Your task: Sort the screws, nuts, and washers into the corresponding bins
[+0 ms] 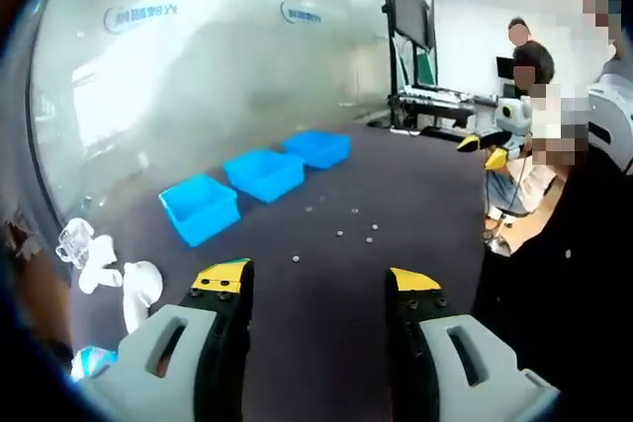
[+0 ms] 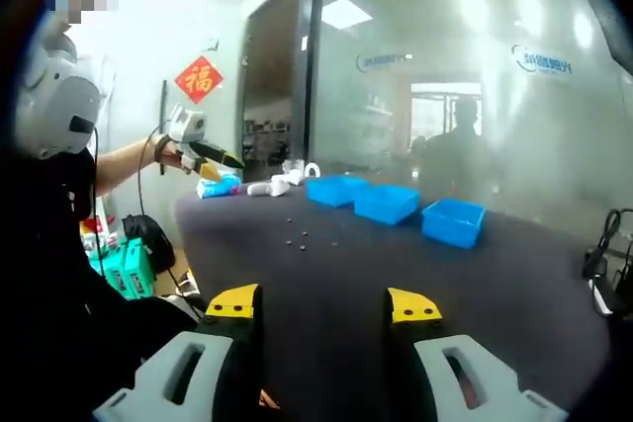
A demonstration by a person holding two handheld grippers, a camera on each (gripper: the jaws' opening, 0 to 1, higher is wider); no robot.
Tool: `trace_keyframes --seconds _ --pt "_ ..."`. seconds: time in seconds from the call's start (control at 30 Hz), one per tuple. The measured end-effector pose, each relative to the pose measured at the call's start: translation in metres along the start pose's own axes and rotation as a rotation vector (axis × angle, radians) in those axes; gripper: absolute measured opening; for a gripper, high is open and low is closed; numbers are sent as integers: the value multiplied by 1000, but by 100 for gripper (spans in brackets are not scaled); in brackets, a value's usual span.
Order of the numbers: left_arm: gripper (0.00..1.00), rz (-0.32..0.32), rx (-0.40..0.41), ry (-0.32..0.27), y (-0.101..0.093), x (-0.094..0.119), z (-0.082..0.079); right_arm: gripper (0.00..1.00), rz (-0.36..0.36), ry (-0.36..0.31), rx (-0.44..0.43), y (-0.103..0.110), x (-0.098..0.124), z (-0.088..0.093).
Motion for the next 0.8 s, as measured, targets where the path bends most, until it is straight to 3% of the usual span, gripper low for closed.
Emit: trace_keyframes --seconds 0.5,0.8 --pt "53 98 -87 145 0 -56 -9 44 9 2 2 -1 0 0" --pt "53 121 -101 244 8 -85 -10 44 6 1 -3 1 0 2"
Point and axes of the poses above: the point that each gripper's makers call its tool centre point, and the gripper's own axes: x roughly backward along the fingers, y roughly to its left, z roughly out of its underside, the point moved 1 cm from there along x, roughly backward along the fingers, and after that the axes turned 12 degrees about y, right-handed, at the moved point
